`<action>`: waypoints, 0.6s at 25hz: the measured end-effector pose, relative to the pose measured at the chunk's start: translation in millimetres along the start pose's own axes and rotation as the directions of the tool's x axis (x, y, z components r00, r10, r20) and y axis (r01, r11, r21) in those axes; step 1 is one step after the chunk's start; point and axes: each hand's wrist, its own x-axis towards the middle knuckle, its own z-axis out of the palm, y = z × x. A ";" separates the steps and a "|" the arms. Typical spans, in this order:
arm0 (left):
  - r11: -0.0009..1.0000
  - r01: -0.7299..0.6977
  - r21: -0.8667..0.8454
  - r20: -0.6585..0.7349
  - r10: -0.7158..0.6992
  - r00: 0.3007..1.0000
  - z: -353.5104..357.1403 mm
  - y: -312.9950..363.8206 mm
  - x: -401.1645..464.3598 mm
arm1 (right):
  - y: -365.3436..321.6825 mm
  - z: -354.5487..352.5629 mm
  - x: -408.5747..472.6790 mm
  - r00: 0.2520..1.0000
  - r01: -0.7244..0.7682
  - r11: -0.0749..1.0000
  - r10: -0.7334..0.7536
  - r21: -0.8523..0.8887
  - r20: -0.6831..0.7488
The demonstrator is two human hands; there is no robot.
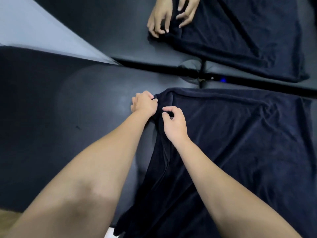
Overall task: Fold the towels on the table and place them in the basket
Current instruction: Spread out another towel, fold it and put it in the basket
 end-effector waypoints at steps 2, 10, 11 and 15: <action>0.996 -0.085 -0.016 -0.001 0.085 0.996 -14.8 0.6 14.2 | -2.5 5.5 5.0 1.000 -0.025 0.999 0.025 0.044 0.005; 0.969 -0.206 0.139 -0.212 0.232 0.949 -98.3 16.3 99.5 | -10.1 20.2 28.5 0.998 -0.008 0.999 0.006 0.038 0.070; 0.962 -0.203 0.180 -0.260 0.246 0.934 -95.9 16.2 97.9 | -8.5 20.7 30.4 0.997 0.003 1.000 -0.005 0.023 0.073; 0.856 -0.468 0.221 -0.295 0.516 0.805 -56.4 10.5 61.9 | -4.0 19.8 39.2 0.998 0.056 0.998 -0.055 -0.024 0.041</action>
